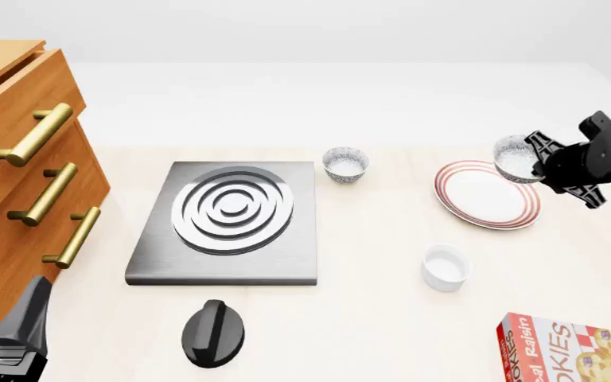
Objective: Pick the akita bowl next to the cookies box and place it on the plate.
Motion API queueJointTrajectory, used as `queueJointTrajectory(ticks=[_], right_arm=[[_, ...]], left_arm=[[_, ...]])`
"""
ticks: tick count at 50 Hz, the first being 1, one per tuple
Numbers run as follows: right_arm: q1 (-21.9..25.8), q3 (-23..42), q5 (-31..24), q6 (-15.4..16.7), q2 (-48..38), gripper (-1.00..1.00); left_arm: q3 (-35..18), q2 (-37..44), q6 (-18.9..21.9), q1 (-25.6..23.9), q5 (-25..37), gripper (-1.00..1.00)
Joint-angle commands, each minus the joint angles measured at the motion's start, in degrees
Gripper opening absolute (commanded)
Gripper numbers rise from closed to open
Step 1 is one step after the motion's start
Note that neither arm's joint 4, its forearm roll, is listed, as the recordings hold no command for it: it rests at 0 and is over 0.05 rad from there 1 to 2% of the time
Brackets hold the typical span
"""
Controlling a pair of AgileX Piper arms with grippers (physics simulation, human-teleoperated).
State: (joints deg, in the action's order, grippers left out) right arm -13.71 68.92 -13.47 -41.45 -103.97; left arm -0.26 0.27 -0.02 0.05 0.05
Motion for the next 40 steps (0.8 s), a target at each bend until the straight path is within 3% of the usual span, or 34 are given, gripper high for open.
queueJointTrajectory(ticks=[1,40], right_arm=[[1.3,-1.1,3.7,-1.5,-2.5,-1.00],[3.0,3.5,7.6,-2.8,-12.1,-1.00]], left_arm=[[0.0,0.0,0.0,0.0,0.0,1.00],[0.0,0.0,0.0,0.0,0.0,1.00]])
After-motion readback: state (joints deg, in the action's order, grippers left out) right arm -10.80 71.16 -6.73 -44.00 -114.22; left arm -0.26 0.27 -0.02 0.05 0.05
